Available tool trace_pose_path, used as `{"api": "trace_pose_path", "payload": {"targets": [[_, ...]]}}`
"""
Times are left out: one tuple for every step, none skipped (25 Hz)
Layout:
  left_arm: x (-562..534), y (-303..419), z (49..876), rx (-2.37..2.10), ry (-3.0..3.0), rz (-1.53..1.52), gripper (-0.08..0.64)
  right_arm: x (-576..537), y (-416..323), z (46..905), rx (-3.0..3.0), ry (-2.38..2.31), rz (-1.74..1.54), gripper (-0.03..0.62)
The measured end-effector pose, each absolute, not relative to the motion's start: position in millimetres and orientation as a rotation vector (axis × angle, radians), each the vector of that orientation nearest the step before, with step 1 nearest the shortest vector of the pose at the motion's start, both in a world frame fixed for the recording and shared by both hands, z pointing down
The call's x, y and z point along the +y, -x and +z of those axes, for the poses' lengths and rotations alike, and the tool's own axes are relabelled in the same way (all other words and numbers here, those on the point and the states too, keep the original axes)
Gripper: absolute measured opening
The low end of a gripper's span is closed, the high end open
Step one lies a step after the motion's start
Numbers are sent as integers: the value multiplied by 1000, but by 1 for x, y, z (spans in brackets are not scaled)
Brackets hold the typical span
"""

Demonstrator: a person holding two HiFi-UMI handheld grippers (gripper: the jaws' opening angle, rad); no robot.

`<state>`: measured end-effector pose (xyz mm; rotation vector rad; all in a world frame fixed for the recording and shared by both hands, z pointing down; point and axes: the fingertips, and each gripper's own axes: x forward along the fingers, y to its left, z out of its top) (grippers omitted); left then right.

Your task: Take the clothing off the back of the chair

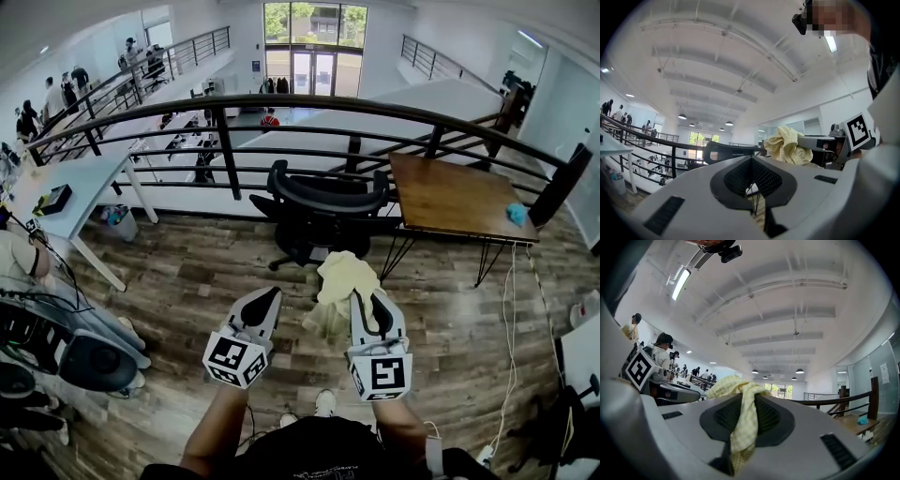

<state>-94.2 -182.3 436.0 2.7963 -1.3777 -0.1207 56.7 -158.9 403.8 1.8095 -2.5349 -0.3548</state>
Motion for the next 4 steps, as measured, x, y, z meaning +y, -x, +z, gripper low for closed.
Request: {"api": "trace_pose_path", "payload": {"targets": [[-184,95,436,-1378,-2796,-118,12,-161,-56,403,-2535,-1811,-358,72],[-186,95,436,-1380,-2796,-117,12,-164,-56,403,-2534,-1814,-362,72],[-188,95,436,-1381,-2796,-116,12,-167,-56,402,-2533,-1816,-367,72],[-190,96,436,-1383,-2796,-116,12,-170,-55,401,-2532,-1818,-371,72]]}}
